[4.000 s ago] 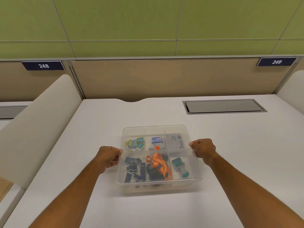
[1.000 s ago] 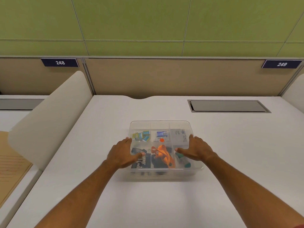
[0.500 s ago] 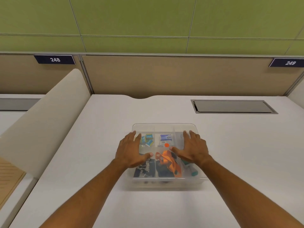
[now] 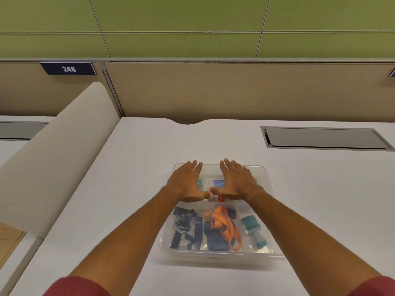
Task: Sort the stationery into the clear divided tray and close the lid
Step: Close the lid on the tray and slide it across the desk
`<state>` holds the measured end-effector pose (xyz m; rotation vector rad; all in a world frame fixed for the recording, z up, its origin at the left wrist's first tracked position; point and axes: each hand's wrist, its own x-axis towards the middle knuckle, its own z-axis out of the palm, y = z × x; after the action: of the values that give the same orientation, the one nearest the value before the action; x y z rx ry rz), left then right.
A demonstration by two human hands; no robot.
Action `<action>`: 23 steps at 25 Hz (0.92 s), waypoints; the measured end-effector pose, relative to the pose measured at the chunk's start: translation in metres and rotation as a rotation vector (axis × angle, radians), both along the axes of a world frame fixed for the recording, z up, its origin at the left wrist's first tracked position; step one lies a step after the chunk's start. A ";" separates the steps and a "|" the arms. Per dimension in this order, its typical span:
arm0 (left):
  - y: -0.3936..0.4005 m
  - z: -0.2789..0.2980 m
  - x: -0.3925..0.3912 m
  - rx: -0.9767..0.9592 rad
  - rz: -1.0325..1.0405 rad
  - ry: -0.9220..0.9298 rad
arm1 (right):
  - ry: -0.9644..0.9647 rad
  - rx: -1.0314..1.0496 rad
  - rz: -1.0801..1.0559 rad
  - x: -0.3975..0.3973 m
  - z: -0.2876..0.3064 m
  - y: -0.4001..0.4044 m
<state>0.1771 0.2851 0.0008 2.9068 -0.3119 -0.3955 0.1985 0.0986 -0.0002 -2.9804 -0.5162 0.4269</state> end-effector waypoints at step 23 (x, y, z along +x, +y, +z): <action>0.003 -0.005 -0.043 0.035 0.071 -0.180 | -0.119 0.096 -0.125 -0.050 0.001 -0.018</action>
<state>0.1340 0.2883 -0.0038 2.9831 -0.2285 -0.1300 0.1485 0.0805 0.0009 -2.9364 -0.3467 0.2090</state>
